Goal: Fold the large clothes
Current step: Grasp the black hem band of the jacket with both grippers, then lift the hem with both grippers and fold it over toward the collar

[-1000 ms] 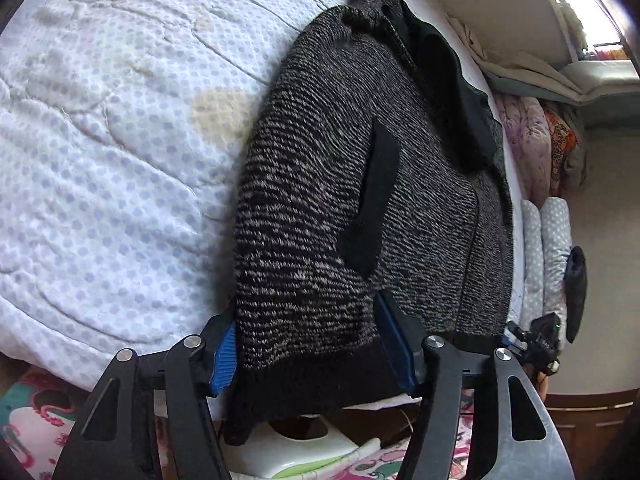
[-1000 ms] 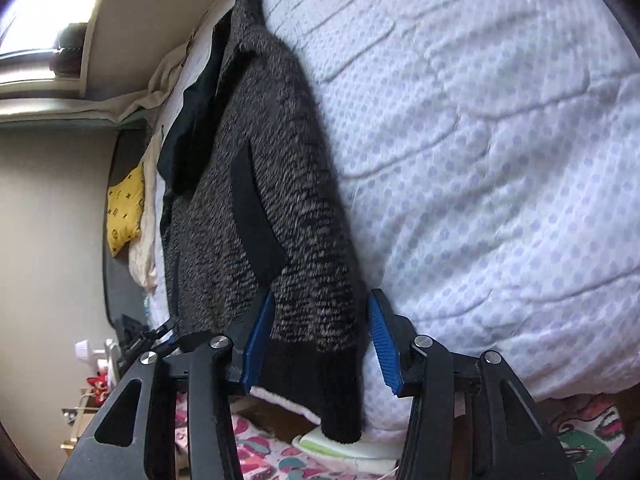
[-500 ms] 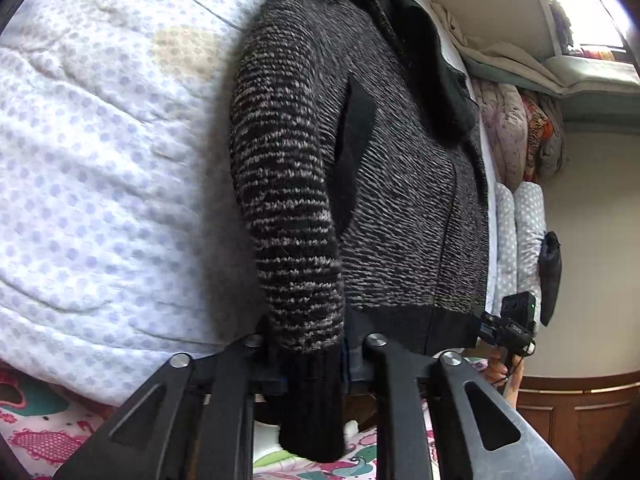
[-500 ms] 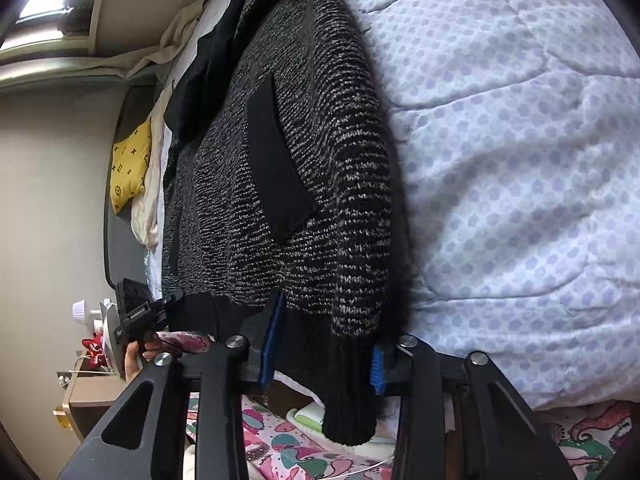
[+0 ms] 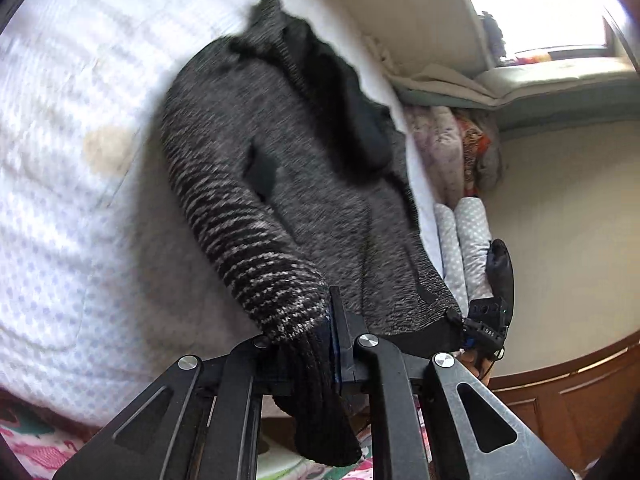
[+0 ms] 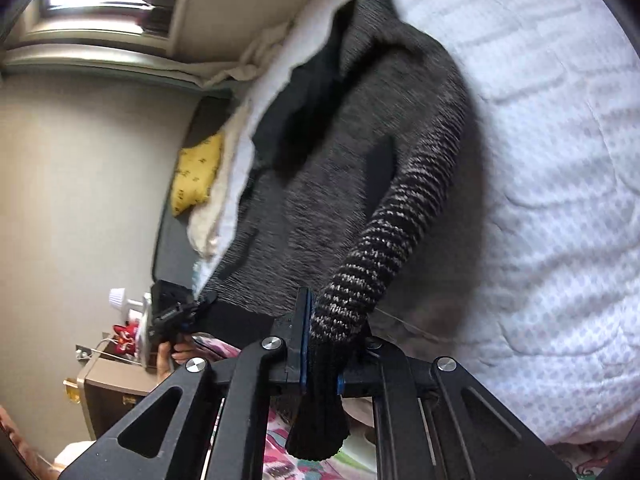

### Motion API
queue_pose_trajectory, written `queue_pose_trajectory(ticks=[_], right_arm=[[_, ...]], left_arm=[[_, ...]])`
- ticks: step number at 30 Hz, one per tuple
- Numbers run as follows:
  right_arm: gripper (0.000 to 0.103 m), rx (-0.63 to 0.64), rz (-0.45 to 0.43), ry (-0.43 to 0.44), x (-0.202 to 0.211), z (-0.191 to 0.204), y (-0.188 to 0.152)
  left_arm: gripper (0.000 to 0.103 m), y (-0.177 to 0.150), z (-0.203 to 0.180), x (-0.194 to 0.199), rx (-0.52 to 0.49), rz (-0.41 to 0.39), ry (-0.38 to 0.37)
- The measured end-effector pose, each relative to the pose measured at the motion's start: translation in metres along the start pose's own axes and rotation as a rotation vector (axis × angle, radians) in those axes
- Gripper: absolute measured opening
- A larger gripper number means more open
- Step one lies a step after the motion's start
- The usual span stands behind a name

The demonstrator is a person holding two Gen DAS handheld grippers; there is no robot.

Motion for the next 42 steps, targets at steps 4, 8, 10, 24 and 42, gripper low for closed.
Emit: queue_pose_trajectory(ticks=[4,8,10,24,42], right_arm=[[0.005,-0.002,-0.07,0.079,0.001,0.017,0.019],[0.005,0.014,-0.145,0.139,0.002,0.037,0.047],[0.005,0.025,-0.172,0.151,-0.001,0.047,0.062],[0.005,-0.011,-0.299,0.21,-0.024,0.053,0.16],[0.005,-0.104,-0.319,0.102,-0.098,0.0,0.251]], left_arm=[[0.014,0.028,-0.025,0.002,-0.035,-0.055,-0.048],[0.014,0.062,-0.053,0.003,-0.08,-0.107,-0.077],[0.014,0.08,-0.069,0.0,-0.1,-0.13,-0.092],[0.014,0.178,-0.089,-0.044,-0.101,-0.241,-0.11],[0.014,0.251,-0.025,-0.125,0.039,-0.265,0.003]])
Point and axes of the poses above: each gripper's, at about its wrist camera, not at the fingertips, and x roughly against the way its jaws point, z to its left, y to its top, the point moved 3 cm from there along -x, roughly the way its jaws point, and after that the axes turned 13 degrees about -z, right-handed, at the moved point
